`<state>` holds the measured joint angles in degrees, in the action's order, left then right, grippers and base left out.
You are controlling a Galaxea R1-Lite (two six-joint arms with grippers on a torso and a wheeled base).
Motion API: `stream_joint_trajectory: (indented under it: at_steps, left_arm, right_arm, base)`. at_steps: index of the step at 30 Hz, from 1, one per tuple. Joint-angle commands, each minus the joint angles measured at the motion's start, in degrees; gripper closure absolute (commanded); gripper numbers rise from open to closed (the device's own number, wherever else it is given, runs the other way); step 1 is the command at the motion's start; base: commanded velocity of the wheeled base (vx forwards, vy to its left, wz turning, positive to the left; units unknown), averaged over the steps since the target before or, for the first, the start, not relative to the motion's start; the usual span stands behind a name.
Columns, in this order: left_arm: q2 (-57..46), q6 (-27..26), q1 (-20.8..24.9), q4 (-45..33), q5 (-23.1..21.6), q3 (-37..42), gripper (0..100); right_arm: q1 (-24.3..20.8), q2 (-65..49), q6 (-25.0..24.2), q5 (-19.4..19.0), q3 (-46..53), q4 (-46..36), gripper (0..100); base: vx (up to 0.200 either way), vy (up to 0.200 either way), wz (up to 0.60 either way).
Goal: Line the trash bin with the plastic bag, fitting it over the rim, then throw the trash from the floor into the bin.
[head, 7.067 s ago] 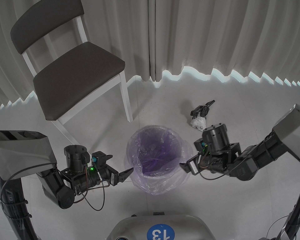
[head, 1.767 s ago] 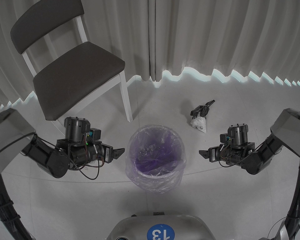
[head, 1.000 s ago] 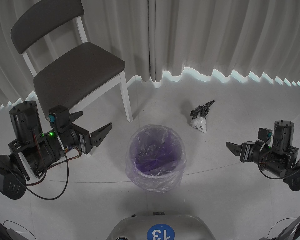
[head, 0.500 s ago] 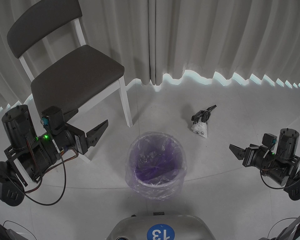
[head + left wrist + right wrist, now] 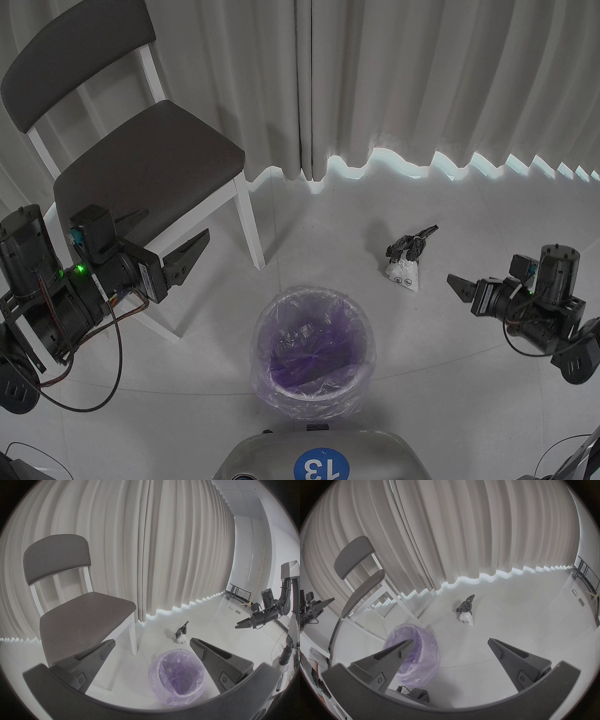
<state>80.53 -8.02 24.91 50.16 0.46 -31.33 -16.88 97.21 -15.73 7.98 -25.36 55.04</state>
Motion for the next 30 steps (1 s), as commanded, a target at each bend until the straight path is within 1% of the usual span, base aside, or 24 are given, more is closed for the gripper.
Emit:
stream_joint_trajectory:
  at_steps: [1,2,5,8,10,11,12,15,16,17,18,19,21,24,25,26,27,29,30]
  left_arm:
    - [-1.8,-0.1,-0.6,-0.1,0.0,-0.9,0]
    - [-2.1,-0.1,-0.6,0.0,0.1,-0.6,0]
    - [-3.0,-0.1,-1.6,0.0,-0.1,-0.1,0]
    - [-2.8,-0.2,-3.9,-0.1,-0.4,-1.3,0]
    - [-2.6,-0.2,-4.3,-0.1,-0.4,-1.8,0]
    - [-2.2,-0.2,-4.3,-0.2,0.0,-2.5,0]
    - [-2.2,-0.2,-4.3,-0.2,0.0,-2.5,0]
    - [-2.0,-0.7,-3.3,-0.1,-0.1,-3.0,0]
    - [-2.1,-1.1,-2.4,0.0,-0.4,-2.7,0]
    - [-1.9,-1.1,-2.2,0.0,-0.4,-2.9,0]
    - [-1.7,-1.2,-2.2,0.0,-0.3,-3.1,0]
    - [-1.6,-1.3,-2.0,0.0,-0.3,-3.2,0]
    - [-1.6,-2.2,-1.8,0.0,-0.3,-3.4,0]
    - [-1.8,-3.6,-1.9,0.0,-0.4,-3.2,0]
    - [-2.0,-3.8,-2.0,0.1,-0.4,-2.9,0]
    - [-2.0,-3.7,-2.0,0.1,-0.4,-2.8,0]
    - [-2.1,-3.5,-2.0,0.1,-0.4,-2.4,0]
    - [-2.2,-3.5,-2.0,0.1,-0.4,-2.0,0]
    - [-2.3,-3.4,-1.9,0.1,-0.5,-1.7,0]
  right_arm:
    - [2.4,7.4,0.1,-0.4,-8.7,-0.3,0]
    - [3.0,8.9,0.9,-1.4,-13.4,-3.7,0]
    - [3.0,11.3,1.8,-4.1,-21.2,-10.5,0]
    - [4.0,15.0,1.9,-4.4,-27.2,-11.1,0]
    - [4.7,16.4,2.0,-4.6,-29.3,-11.4,0]
    - [5.0,18.9,1.8,-4.6,-32.5,-11.0,0]
    - [5.0,18.9,1.8,-4.6,-32.5,-11.0,0]
    - [5.1,21.4,0.5,-5.4,-32.7,-10.0,0]
    - [5.2,23.1,-2.5,-8.4,-33.4,-9.1,0]
    - [5.4,25.0,-5.2,-10.2,-34.5,-8.0,0]
    - [5.5,26.0,-6.6,-10.6,-35.5,-7.5,0]
    - [5.5,27.6,-8.1,-10.5,-37.0,-6.9,0]
    - [6.0,30.4,-9.6,-10.1,-39.7,-6.6,0]
    - [6.3,32.9,-10.6,-9.3,-42.4,-6.5,0]
    - [6.2,35.8,-11.7,-7.4,-45.1,-6.4,0]
    - [6.2,36.1,-12.0,-7.1,-45.5,-6.4,0]
    - [6.2,38.2,-12.4,-5.5,-47.5,-6.4,0]
    - [6.3,39.6,-12.4,-4.9,-48.7,-6.4,0]
    - [6.7,41.9,-12.5,-4.2,-51.0,-6.4,0]
  base:
    - [0.0,0.0,0.0]
    - [0.0,0.0,0.0]
    - [0.0,0.0,0.0]
    - [0.0,0.0,0.0]
    - [0.0,0.0,0.0]
    - [0.0,0.0,0.0]
    - [0.0,0.0,0.0]
    - [0.0,0.0,0.0]
    - [0.0,0.0,0.0]
    - [0.0,0.0,0.0]
    - [0.0,0.0,0.0]
    - [0.0,0.0,0.0]
    - [0.0,0.0,0.0]
    - [0.0,0.0,0.0]
    - [0.0,0.0,0.0]
    - [0.0,0.0,0.0]
    - [0.0,0.0,0.0]
    - [0.0,0.0,0.0]
    - [0.0,0.0,0.0]
